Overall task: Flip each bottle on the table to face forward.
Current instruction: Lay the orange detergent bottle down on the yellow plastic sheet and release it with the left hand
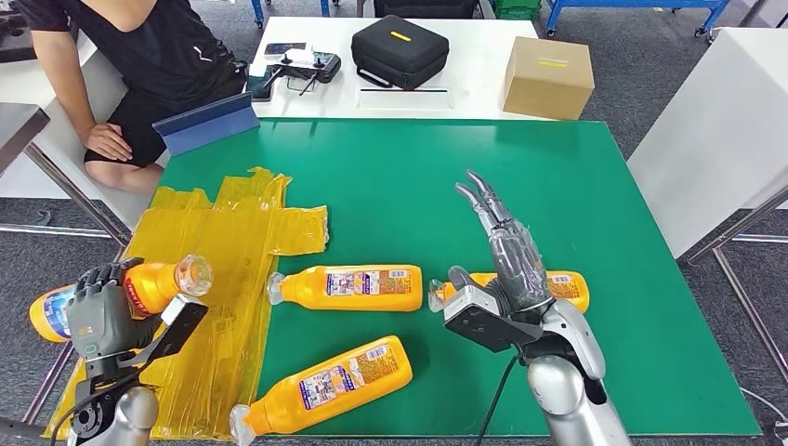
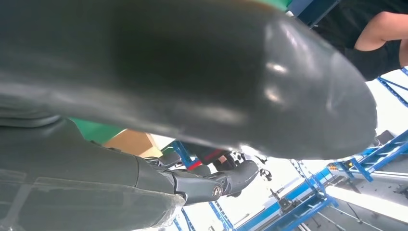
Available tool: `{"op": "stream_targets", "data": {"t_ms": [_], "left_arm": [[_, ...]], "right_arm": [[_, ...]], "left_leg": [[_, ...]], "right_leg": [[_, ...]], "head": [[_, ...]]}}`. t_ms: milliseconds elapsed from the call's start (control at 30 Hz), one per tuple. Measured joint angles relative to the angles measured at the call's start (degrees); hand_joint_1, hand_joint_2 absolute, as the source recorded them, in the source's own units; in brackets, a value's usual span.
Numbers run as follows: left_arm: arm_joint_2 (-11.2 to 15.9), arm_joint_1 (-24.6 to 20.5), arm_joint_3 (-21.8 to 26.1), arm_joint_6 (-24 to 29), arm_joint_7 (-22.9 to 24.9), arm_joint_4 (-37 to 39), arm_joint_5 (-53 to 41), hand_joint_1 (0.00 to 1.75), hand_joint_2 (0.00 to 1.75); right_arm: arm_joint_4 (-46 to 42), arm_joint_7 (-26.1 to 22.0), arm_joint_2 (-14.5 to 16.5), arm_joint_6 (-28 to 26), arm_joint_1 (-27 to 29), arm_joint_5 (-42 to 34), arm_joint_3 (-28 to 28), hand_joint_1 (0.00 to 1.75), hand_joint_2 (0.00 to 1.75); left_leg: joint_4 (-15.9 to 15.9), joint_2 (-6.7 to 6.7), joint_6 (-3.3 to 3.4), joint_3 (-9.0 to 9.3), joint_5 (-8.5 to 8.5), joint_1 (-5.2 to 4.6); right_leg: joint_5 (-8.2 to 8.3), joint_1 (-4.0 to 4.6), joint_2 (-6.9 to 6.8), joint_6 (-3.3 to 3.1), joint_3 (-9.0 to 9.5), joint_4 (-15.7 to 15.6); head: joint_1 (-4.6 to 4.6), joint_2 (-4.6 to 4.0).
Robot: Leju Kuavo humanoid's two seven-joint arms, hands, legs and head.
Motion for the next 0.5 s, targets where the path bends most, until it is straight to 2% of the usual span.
{"op": "stream_targets", "data": {"t_ms": [200,300,500], "left_arm": [[1.5,-3.7,-1.5,1.8,1.2,6.8,-2.9,1.75,1.75],[2.4,-9.6,-3.1,3.7,3.2,13.3,-7.1,1.75,1.75],[3.0,-22.7,-5.9,4.3,8.4,27.8,-13.8,1.75,1.75]], "right_arm": [[1.6,-0.1,-0.1,0.0,-1.0,-1.6,1.0,0.00,0.00],[3.3,-0.7,-0.7,-0.1,-2.6,-3.6,2.5,0.00,0.00],[5.9,-1.6,-2.1,-0.2,-4.2,-6.1,5.6,0.00,0.00]], "left_leg": [[0.0,-0.05,0.05,-0.12,0.05,-0.01],[0.0,-0.16,0.10,-0.22,0.20,-0.01],[0.0,-0.13,0.10,-0.27,0.38,-0.01]], "right_leg": [[0.02,-0.01,-0.06,-0.02,-0.15,0.0],[0.11,0.00,-0.17,0.06,-0.21,0.0],[0.34,0.00,-0.17,0.03,-0.21,0.0]], "head": [[0.01,0.00],[0.02,0.01],[0.01,0.00]]}}
